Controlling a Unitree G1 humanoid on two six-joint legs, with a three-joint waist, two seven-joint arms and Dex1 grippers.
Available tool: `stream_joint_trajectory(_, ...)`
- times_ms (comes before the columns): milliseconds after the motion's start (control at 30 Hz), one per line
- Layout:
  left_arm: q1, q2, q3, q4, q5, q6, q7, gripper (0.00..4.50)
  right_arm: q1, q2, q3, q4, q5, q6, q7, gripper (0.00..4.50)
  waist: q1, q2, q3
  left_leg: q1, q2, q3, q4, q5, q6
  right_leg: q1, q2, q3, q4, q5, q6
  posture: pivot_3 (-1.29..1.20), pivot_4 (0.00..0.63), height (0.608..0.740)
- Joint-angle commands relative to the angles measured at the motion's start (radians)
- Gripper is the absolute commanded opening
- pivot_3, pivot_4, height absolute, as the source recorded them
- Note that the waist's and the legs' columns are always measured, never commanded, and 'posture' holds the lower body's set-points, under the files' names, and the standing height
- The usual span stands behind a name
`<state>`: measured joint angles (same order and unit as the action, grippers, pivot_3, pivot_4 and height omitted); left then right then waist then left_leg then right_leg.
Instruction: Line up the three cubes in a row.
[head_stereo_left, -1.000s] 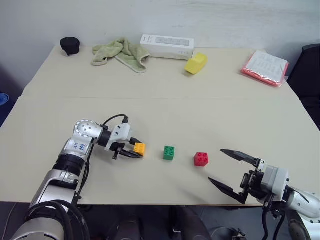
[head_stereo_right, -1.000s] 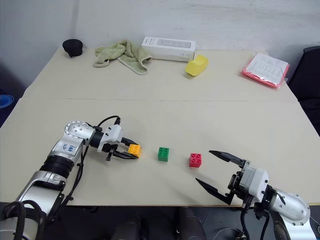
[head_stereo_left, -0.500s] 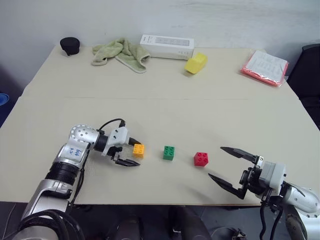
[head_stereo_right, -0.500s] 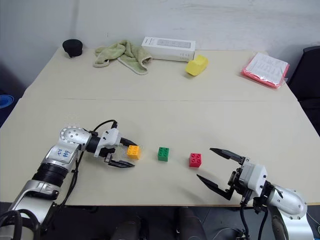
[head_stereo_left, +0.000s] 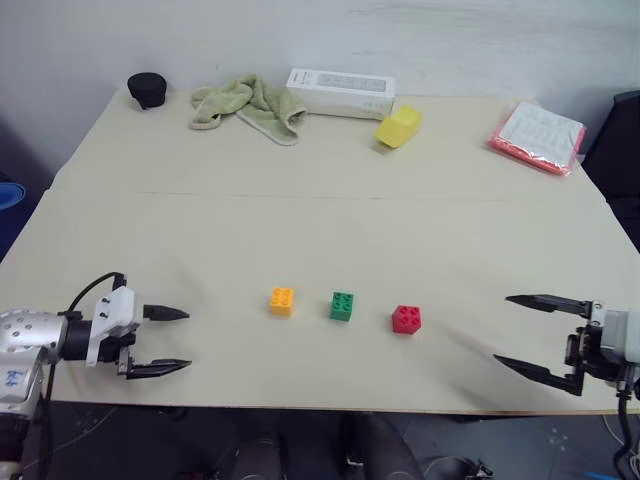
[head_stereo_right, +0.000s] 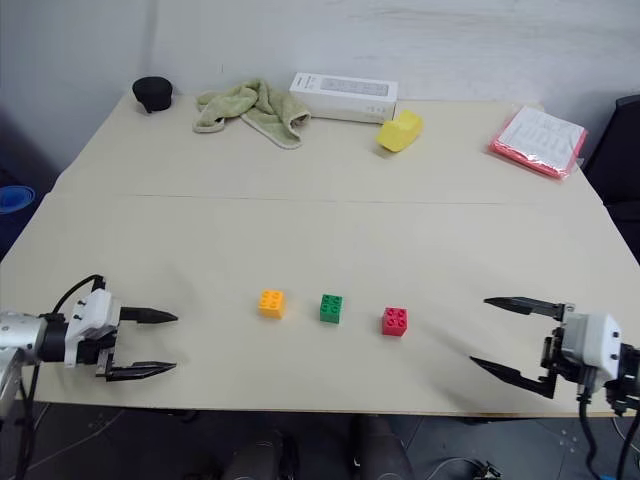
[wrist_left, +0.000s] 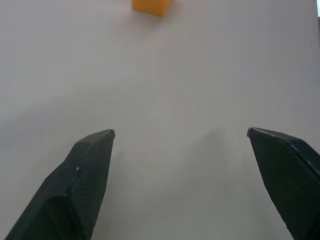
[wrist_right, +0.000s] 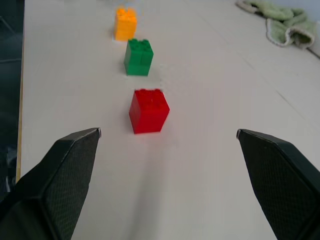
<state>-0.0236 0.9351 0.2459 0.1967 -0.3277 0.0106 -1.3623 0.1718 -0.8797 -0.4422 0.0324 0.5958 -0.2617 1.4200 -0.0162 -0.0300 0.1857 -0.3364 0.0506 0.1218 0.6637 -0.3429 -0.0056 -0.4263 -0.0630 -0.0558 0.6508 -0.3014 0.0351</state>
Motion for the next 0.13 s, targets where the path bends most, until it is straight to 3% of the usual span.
stream_joint_trajectory(33, 0.055, -0.016, 0.085, -0.089, -0.038, 0.016, 0.079, 4.48, -0.028, -0.034, -0.054, 0.037, 0.022, 0.016, 0.023, 4.50, 0.004, 0.001, 0.000, 0.000, 0.000, 0.000, 0.000, 0.000, 0.000, 0.000, 0.000, 0.000, 0.000, 0.000, 0.000, 0.00, 0.150, 0.740)
stream_joint_trajectory(133, 0.097, -0.025, 0.098, -0.135, -0.057, 0.040, 0.091, 4.48, -0.033, -0.034, -0.059, 0.043, 0.015, 0.019, 0.030, 4.50, 0.007, 0.001, 0.000, 0.000, 0.000, 0.000, 0.000, 0.000, -0.001, 0.000, 0.000, 0.000, 0.000, 0.000, 0.000, 0.00, 0.150, 0.740)
